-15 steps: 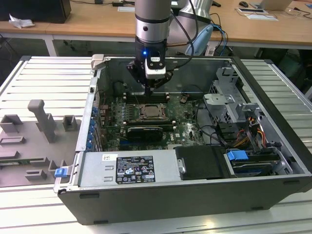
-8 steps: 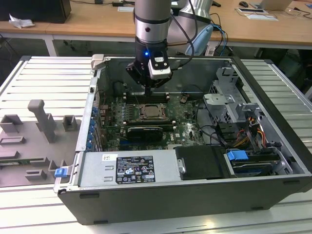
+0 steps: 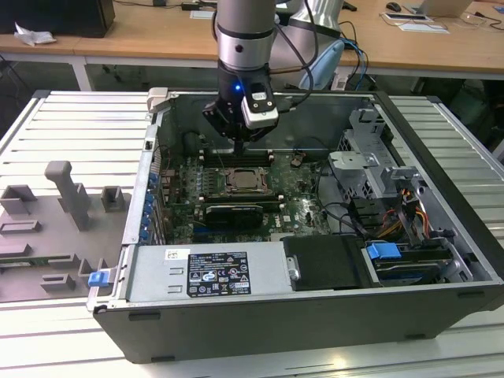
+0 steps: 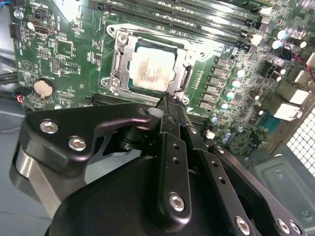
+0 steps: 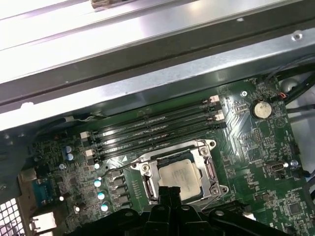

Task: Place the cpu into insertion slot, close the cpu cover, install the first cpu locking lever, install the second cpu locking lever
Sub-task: 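Install the first cpu locking lever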

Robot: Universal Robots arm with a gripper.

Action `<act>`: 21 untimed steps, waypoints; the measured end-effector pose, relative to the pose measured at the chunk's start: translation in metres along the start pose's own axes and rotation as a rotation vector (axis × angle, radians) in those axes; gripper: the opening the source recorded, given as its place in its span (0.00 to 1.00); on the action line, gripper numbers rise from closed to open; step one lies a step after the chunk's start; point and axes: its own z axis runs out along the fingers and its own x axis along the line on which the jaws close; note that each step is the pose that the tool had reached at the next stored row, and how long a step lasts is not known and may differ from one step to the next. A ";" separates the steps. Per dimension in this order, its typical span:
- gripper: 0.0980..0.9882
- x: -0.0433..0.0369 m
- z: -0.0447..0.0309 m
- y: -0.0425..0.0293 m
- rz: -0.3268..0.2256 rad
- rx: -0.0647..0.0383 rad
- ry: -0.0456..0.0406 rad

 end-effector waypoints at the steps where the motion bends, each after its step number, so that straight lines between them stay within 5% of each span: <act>1: 0.01 0.0004 0.0003 -0.0001 -0.005 -0.002 0.0002; 15: 0.01 0.0005 0.0026 -0.0002 -0.273 -0.003 0.0074; 19: 0.01 0.0031 -0.0034 -0.0008 -0.282 -0.006 -0.0080; 21: 0.01 0.0153 -0.0035 -0.0043 -0.282 -0.007 -0.0123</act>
